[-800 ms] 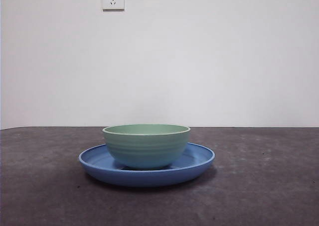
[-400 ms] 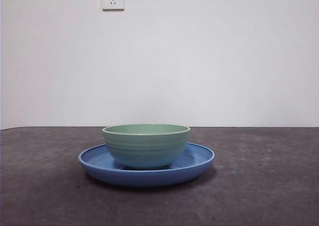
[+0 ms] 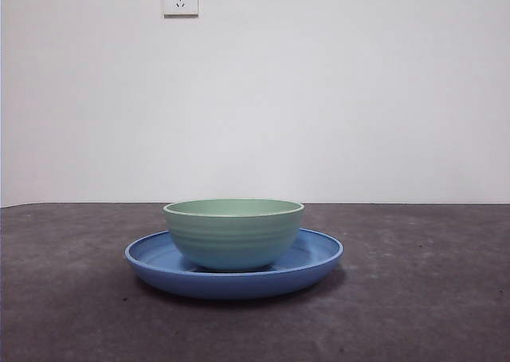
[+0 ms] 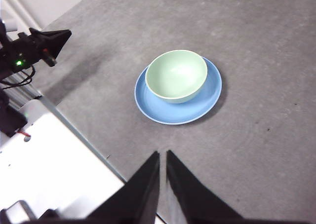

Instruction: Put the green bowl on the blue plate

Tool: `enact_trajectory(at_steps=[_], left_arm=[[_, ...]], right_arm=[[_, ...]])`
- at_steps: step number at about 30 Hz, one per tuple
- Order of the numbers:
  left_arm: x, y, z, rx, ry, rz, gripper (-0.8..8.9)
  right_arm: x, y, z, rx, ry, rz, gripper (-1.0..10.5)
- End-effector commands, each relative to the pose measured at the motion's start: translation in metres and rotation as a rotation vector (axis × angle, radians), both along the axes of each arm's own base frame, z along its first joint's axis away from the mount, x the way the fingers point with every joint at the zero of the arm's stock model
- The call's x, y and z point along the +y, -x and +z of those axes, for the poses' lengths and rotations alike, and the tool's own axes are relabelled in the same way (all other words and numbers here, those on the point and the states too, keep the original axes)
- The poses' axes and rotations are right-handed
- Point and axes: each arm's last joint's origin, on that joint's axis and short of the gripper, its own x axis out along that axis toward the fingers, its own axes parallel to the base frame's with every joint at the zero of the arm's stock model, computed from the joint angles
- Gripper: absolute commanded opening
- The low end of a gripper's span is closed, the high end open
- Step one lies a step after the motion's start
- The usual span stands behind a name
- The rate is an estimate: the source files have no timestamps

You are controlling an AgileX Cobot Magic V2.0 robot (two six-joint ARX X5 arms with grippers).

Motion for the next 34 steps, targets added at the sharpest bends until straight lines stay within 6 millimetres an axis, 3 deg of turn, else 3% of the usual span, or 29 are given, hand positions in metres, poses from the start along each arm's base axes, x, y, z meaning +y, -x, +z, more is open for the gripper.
enact_trajectory(at_steps=[1,8,13,18,22,30,34], left_arm=[[0.000,-0.001,-0.008,0.025,-0.013,0.004,0.24],[0.000,-0.001,-0.008,0.025,-0.013,0.004,0.24],[0.000,-0.001,-0.008,0.025,-0.013,0.004,0.24],[0.000,-0.001,-0.008,0.026,-0.013,0.004,0.24],[0.000,-0.001,-0.008,0.026,-0.013,0.004,0.24],[0.000,-0.001,-0.008,0.026,-0.013,0.004,0.24],[0.000,-0.001,-0.008,0.026,-0.013,0.004,0.24]], right_arm=[[-0.002,0.003,0.005,-0.038,-0.006,-0.032,0.2],[-0.009,0.009,0.004,-0.161,0.075,-0.149,0.2],[-0.011,-0.007,-0.014,-0.330,0.092,-0.181,0.2],[-0.013,-0.028,-0.057,-0.574,0.079,-0.232,0.2],[-0.017,-0.039,-0.095,-0.697,0.074,-0.369,0.2],[-0.029,-0.051,-0.178,-0.622,0.104,-0.758,0.2],[-0.031,-0.053,-0.208,-0.572,0.122,-0.811,0.2]])
